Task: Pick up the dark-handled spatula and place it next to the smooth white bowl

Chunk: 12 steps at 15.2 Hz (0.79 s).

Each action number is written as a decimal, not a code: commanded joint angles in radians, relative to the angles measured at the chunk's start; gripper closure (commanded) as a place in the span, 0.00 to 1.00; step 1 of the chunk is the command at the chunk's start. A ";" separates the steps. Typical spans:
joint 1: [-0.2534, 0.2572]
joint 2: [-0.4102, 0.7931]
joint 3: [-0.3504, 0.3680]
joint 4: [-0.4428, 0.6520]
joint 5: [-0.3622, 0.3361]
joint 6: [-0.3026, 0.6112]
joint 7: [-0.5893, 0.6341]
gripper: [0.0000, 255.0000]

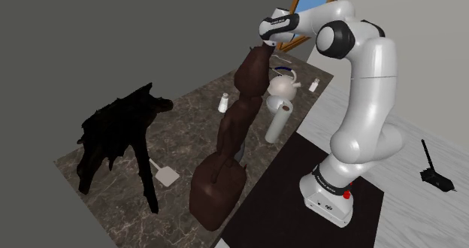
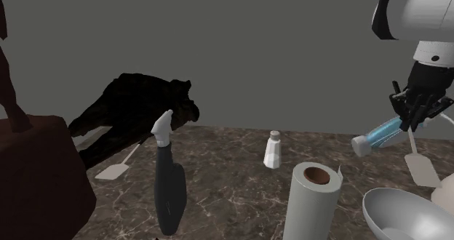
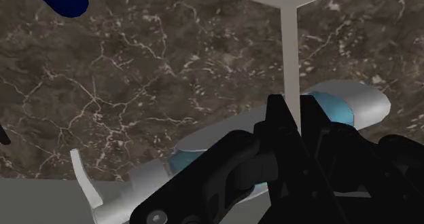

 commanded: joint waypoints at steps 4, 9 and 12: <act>-0.004 0.037 0.002 -0.006 0.004 0.043 -0.007 1.00; -0.005 0.072 0.004 -0.017 0.007 0.089 -0.011 1.00; -0.006 0.095 0.006 -0.021 0.009 0.116 -0.013 1.00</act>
